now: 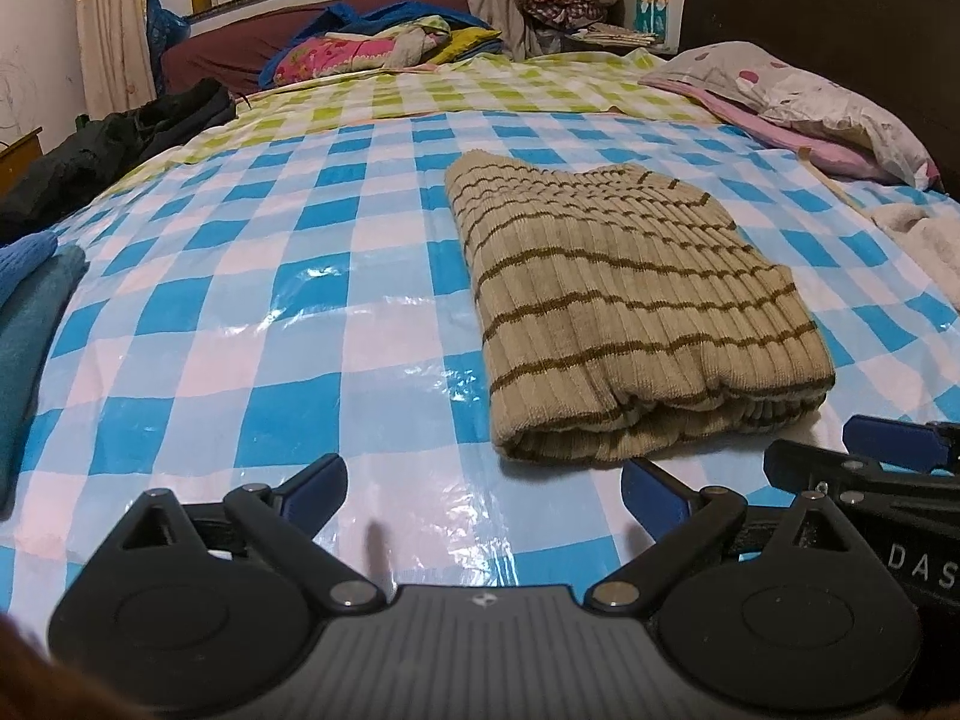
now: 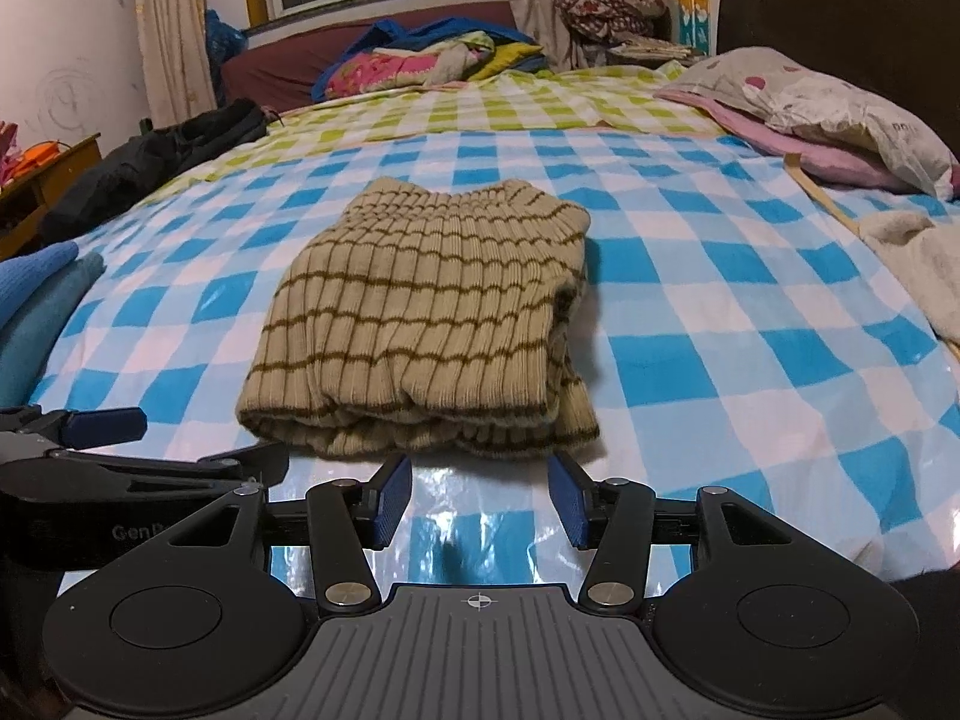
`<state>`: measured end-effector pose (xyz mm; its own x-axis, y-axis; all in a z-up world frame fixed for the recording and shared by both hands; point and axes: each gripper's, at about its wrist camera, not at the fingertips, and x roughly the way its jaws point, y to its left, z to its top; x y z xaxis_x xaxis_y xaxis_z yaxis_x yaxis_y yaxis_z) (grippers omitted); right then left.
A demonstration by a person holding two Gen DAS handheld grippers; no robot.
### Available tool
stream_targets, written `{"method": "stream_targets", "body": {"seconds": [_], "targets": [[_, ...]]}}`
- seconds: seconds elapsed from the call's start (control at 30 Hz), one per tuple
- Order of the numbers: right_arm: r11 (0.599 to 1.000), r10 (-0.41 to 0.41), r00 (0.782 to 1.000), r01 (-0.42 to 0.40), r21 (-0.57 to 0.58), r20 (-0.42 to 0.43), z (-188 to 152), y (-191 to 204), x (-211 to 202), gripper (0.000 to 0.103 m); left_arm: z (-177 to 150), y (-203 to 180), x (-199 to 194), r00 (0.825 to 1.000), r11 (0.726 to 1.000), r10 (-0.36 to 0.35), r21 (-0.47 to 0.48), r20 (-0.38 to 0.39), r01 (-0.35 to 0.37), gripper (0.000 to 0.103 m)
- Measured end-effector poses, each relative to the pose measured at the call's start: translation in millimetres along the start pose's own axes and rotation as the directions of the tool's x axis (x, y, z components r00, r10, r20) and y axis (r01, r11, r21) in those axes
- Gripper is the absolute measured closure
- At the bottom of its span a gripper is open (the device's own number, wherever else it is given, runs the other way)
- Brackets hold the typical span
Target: Fold small clothes
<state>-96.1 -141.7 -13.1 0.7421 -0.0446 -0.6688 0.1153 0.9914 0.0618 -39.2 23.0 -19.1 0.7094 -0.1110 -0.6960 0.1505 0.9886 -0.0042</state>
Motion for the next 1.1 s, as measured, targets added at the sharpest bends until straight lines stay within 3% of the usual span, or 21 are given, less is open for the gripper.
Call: {"method": "stream_targets", "body": {"seconds": [1.1], "targets": [[1.0,-0.032,0.999,0.032,0.0,-0.039,-4.5,1.2,5.4,0.053,-5.6,-2.5,3.7,0.999,1.0,0.014,0.014,-0.036,-0.013,0.001]]}}
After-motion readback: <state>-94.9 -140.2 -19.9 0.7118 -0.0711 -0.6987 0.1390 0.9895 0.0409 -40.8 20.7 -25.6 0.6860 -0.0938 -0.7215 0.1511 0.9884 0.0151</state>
